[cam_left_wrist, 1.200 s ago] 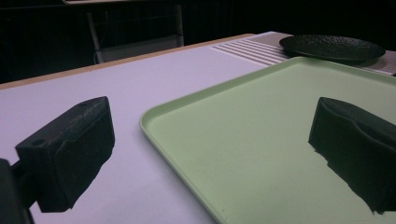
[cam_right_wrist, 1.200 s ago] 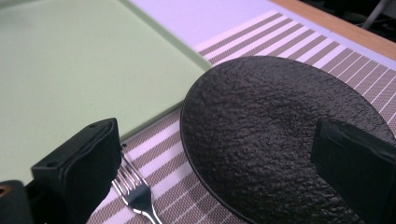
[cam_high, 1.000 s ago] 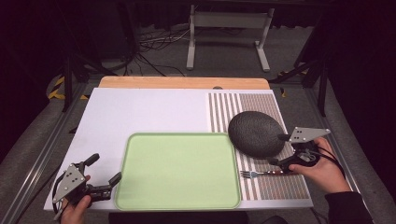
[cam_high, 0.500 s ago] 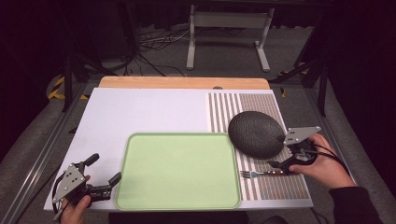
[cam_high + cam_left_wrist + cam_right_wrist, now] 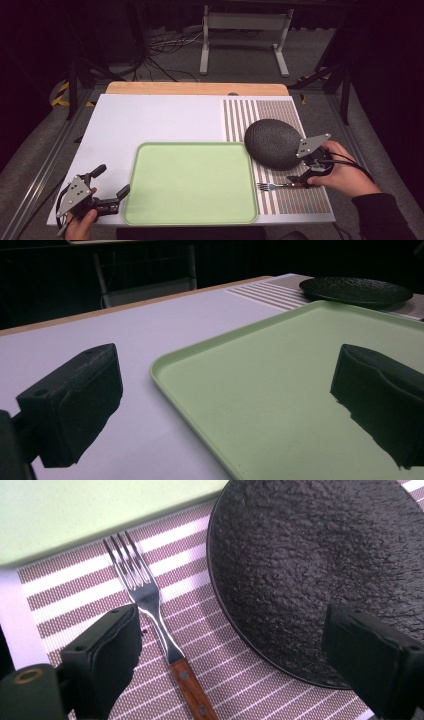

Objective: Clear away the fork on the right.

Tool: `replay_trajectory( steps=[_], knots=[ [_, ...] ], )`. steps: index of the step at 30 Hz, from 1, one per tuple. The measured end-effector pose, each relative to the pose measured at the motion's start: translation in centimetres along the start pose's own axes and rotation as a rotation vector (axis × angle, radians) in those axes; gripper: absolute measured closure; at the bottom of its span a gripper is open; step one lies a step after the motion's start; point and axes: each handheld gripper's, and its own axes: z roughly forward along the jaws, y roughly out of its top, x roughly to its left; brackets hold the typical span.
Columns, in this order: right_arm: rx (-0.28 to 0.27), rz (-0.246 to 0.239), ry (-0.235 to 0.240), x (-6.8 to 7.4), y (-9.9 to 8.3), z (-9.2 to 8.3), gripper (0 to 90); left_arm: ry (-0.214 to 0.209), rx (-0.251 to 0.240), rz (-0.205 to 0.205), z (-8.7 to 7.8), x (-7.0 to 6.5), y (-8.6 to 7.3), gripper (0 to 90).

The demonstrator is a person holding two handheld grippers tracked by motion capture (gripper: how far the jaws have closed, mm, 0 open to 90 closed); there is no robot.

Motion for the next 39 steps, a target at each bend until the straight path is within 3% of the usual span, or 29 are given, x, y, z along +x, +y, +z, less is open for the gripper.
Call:
replay_trajectory(
  steps=[18, 23, 26, 29, 31, 34, 39],
  knots=[
    [0.141, -0.085, 0.062, 0.6, 0.4, 2.0, 13.3, 0.0, -0.001, 0.0, 0.0, 0.0, 0.0, 0.9],
    [0.176, -0.17, 0.129, 0.8, 0.4, 2.6, 24.2, -0.003, 0.002, 0.003, 0.0, 0.0, 0.0, 0.9],
    [0.195, -0.199, 0.15, 0.9, 0.3, 2.9, 27.4, -0.003, 0.002, 0.003, 0.0, 0.0, 0.0, 0.9],
    [0.249, -0.21, 0.175, 1.3, 0.2, 3.3, 35.1, -0.002, 0.003, 0.004, 0.0, 0.0, 0.0, 0.9],
    [0.265, -0.244, 0.182, 1.3, 0.3, 3.5, 36.4, -0.003, 0.003, 0.004, 0.0, 0.0, 0.0, 0.9],
    [0.309, -0.237, 0.199, 1.5, 0.2, 3.7, 39.3, -0.003, 0.003, 0.003, 0.0, 0.0, 0.0, 0.9],
    [0.347, -0.277, 0.197, 1.5, 0.2, 4.2, 42.7, -0.003, 0.003, 0.004, 0.0, 0.0, 0.0, 0.9]
  ],
)
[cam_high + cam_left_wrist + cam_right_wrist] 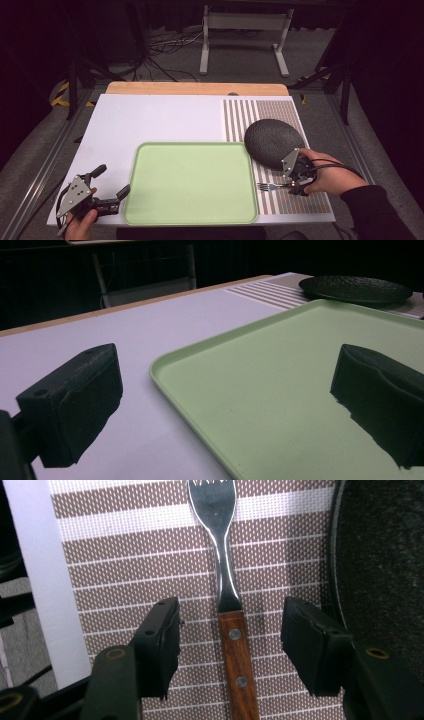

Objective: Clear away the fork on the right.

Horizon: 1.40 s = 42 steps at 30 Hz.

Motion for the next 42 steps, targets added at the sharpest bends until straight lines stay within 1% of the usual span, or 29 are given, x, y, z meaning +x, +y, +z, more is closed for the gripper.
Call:
replay_trajectory(
  steps=[3, 4, 6, 7, 8, 9, 10, 12, 14, 18, 22, 24, 26, 27, 29, 32, 33, 34, 38, 42],
  knots=[
    [0.037, -0.02, 0.01, -0.1, 0.2, 0.2, 49.1, 0.0, 0.0, 0.0, 0.0, 0.0, 0.0, 0.9],
    [0.041, -0.028, 0.005, -0.2, 0.2, 0.3, 52.4, 0.0, 0.0, 0.0, 0.0, 0.0, 0.0, 0.9],
    [0.054, -0.036, 0.014, -0.2, 0.3, 0.4, 58.8, 0.0, 0.0, 0.0, 0.0, 0.0, 0.0, 0.9],
    [0.066, -0.052, 0.018, -0.2, 0.4, 0.4, 61.2, 0.0, 0.0, -0.001, 0.0, 0.0, 0.0, 0.9],
    [0.07, -0.054, 0.022, -0.3, 0.4, 0.5, 64.2, 0.0, 0.001, 0.0, 0.0, 0.0, 0.0, 0.9],
    [0.083, -0.07, 0.023, -0.4, 0.4, 0.5, 66.2, -0.001, 0.0, 0.0, 0.0, 0.0, 0.0, 0.9],
    [0.08, -0.068, 0.017, -0.3, 0.4, 0.6, 68.3, -0.001, 0.0, 0.0, 0.0, 0.0, 0.0, 0.9],
    [0.086, -0.073, 0.026, -0.4, 0.4, 0.7, 69.9, -0.001, 0.0, -0.001, 0.0, 0.0, 0.0, 0.9],
    [0.101, -0.093, 0.023, -0.4, 0.4, 0.8, 76.4, 0.0, -0.002, -0.001, 0.0, 0.0, 0.0, 0.9],
    [0.1, -0.105, 0.024, -0.4, 0.4, 0.9, 77.3, 0.0, -0.003, -0.002, 0.0, 0.0, 0.0, 0.9],
    [0.113, -0.119, 0.032, -0.4, 0.6, 0.9, 77.7, 0.0, -0.003, -0.002, 0.0, 0.0, 0.0, 0.9],
    [0.112, -0.128, 0.025, -0.3, 0.6, 0.9, 77.8, -0.001, -0.002, -0.002, 0.0, 0.0, 0.0, 0.9],
    [0.109, -0.126, 0.023, -0.3, 0.5, 0.9, 77.9, 0.0, -0.002, -0.004, 0.0, 0.0, 0.0, 0.9],
    [0.108, -0.134, 0.02, -0.3, 0.6, 0.9, 77.9, 0.0, -0.003, -0.004, 0.0, 0.0, 0.0, 0.9],
    [0.098, -0.13, 0.013, -0.2, 0.6, 0.7, 77.9, 0.001, -0.002, -0.004, 0.0, 0.0, 0.0, 0.9],
    [0.096, -0.128, 0.01, -0.1, 0.7, 0.1, 78.0, 0.002, -0.003, -0.005, 0.0, 0.0, 0.0, 0.9],
    [0.094, -0.135, 0.004, -0.1, 0.8, -0.1, 78.0, 0.001, -0.002, -0.004, 0.0, 0.0, 0.0, 0.9],
    [0.086, -0.126, 0.002, 0.0, 0.9, -0.4, 78.0, 0.001, -0.003, -0.004, 0.0, 0.0, 0.0, 0.9],
    [0.078, -0.126, -0.016, 0.1, 1.4, -1.4, 78.0, 0.001, -0.003, -0.004, 0.0, 0.0, 0.0, 0.9],
    [0.068, -0.125, -0.03, 0.1, 2.1, -2.3, 78.0, 0.001, -0.002, -0.003, 0.0, 0.0, 0.0, 0.9]
  ],
)
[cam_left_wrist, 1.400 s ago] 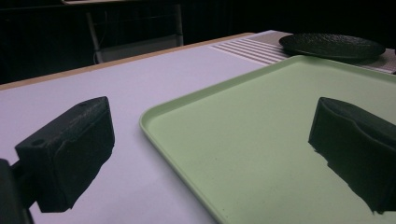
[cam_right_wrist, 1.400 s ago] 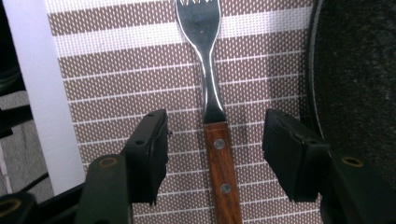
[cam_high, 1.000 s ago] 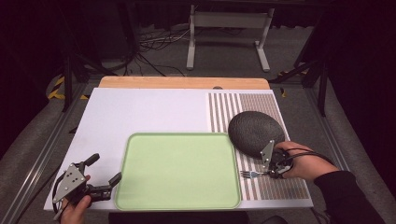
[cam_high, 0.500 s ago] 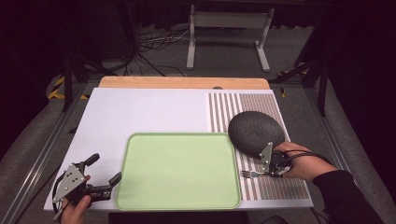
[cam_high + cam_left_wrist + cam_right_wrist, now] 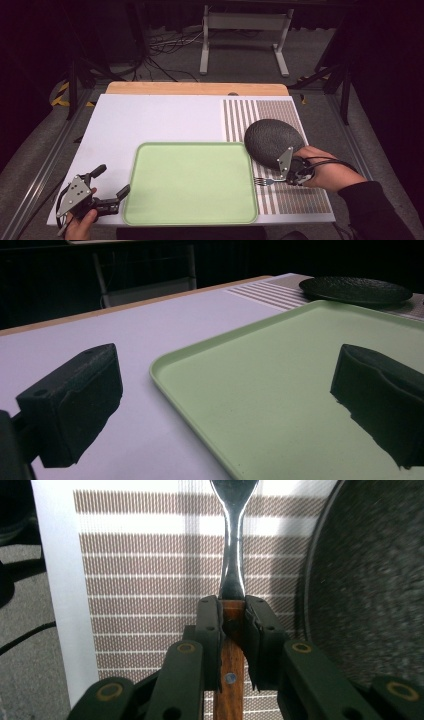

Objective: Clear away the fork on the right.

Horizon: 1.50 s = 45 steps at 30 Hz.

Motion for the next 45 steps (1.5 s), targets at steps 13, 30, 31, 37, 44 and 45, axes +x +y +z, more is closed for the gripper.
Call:
replay_trajectory(
  steps=[13, 30, 31, 37, 44, 45],
  knots=[
    [-0.036, -0.024, -0.016, -0.8, 3.4, -1.4, 78.0, -0.003, 0.0, 0.001, 0.0, 0.0, 0.0, 0.9],
    [-0.057, -0.088, -0.022, -1.5, 8.8, -1.9, 78.0, -0.007, -0.007, 0.001, -0.1, 0.0, 0.1, 0.9],
    [-0.063, -0.092, -0.022, -1.6, 9.3, -1.9, 78.0, -0.007, -0.007, 0.001, 0.0, 0.0, 0.1, 0.9],
    [-0.07, -0.109, -0.015, -1.7, 11.0, -1.9, 78.0, -0.008, -0.005, 0.002, -0.1, 0.0, 0.1, 0.9],
    [-0.085, -0.116, -0.006, -1.8, 12.4, -1.7, 78.0, -0.009, -0.004, 0.0, -0.1, 0.0, 0.1, 0.9],
    [-0.085, -0.115, -0.004, -1.8, 12.9, -1.7, 78.0, -0.009, -0.005, 0.001, -0.1, 0.0, 0.1, 0.9]
  ],
)
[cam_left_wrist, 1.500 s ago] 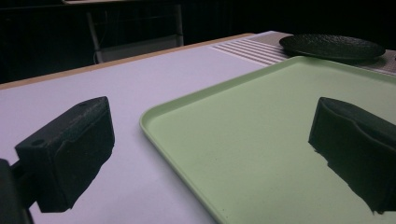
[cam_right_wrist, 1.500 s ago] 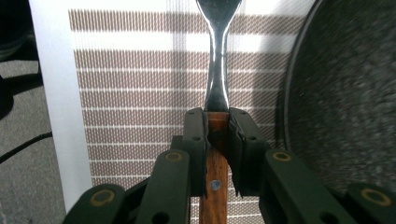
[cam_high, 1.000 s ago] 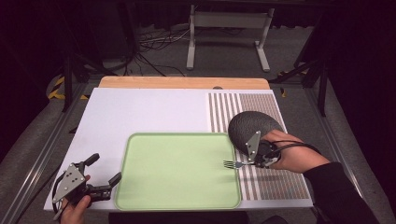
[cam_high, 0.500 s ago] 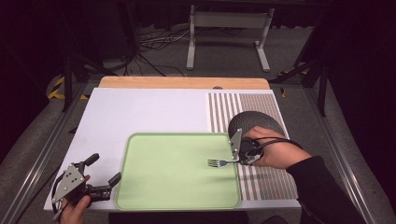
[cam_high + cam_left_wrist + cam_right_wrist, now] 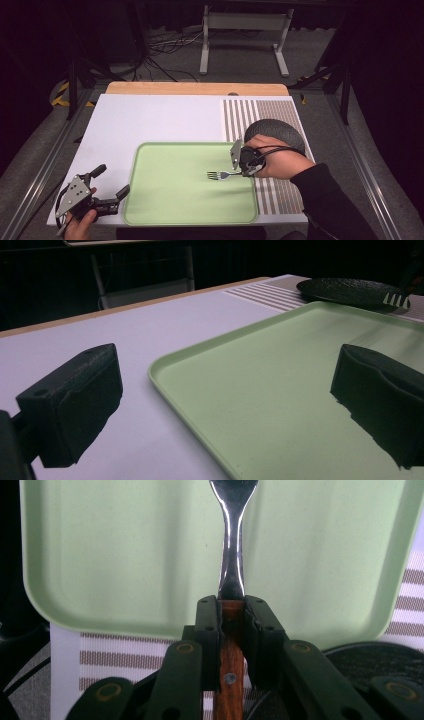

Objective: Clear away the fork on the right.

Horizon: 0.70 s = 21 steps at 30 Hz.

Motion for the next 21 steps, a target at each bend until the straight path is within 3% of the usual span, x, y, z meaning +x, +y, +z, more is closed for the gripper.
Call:
replay_trajectory(
  steps=[5, 11, 21],
  knots=[
    [-0.014, 0.027, 0.006, -0.1, 0.7, 0.3, 78.0, 0.0, -0.001, 0.001, 0.0, 0.0, 0.0, 0.9],
    [-0.013, 0.155, 0.011, -0.1, 1.6, 0.3, 78.0, -0.001, -0.002, 0.002, 0.0, 0.0, 0.0, 0.9],
    [-0.069, 0.406, 0.032, 0.2, 2.2, 0.7, 78.0, -0.003, 0.0, 0.003, 0.0, 0.0, 0.0, 0.9]
  ],
)
